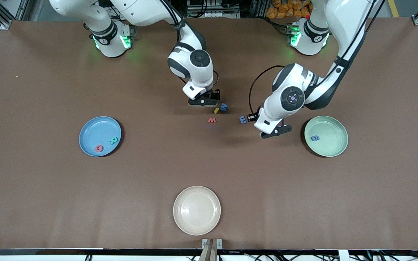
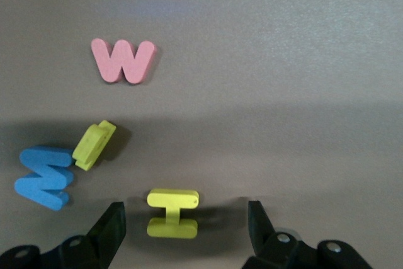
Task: Sort uppercase to blue plate, lowercase to green plate
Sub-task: 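Grasp the yellow H with the right gripper while the left gripper reaches the m, then place the yellow H on the blue plate with the right gripper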
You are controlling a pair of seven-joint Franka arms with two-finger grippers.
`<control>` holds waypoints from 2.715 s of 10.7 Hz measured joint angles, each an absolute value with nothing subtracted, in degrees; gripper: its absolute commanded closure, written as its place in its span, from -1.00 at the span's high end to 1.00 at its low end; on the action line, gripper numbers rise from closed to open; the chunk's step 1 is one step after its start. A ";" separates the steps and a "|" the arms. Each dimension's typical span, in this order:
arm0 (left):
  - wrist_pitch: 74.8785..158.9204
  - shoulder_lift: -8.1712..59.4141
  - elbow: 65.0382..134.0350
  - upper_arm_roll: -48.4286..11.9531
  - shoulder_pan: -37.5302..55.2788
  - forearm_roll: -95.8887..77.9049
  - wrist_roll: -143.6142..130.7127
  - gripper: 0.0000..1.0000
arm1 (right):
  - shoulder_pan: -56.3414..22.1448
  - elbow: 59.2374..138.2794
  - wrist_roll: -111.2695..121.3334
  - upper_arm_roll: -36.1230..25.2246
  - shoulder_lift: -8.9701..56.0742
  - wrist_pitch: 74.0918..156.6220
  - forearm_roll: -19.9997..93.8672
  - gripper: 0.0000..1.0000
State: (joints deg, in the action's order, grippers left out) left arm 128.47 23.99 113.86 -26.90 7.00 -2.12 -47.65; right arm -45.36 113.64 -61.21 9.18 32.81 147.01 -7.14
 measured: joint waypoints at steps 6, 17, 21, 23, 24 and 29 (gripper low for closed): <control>134.69 26.26 114.14 -26.73 10.97 -2.12 -53.72 0.03 | -45.36 113.09 -61.38 9.15 32.94 147.72 -8.45 -1.00; 138.68 31.71 114.86 -26.45 12.45 0.67 -53.99 0.08 | -11.07 112.01 -3.27 2.78 18.64 125.11 -1.21 -1.00; 138.69 31.97 115.91 -26.43 12.65 2.23 -53.99 0.08 | -4.51 114.41 11.94 -2.06 19.87 125.15 -1.13 0.44; 138.69 32.03 116.26 -26.25 12.72 3.34 -54.00 0.08 | -4.31 115.66 12.17 -2.06 21.47 125.93 -1.13 1.00; 138.69 32.16 116.36 -25.86 12.72 3.99 -54.00 0.08 | -4.37 115.91 12.16 -2.04 21.77 126.22 -1.13 1.00; 138.93 32.74 116.28 -25.44 12.80 4.84 -54.12 0.08 | -6.11 115.51 9.85 -1.74 21.12 126.34 2.03 1.00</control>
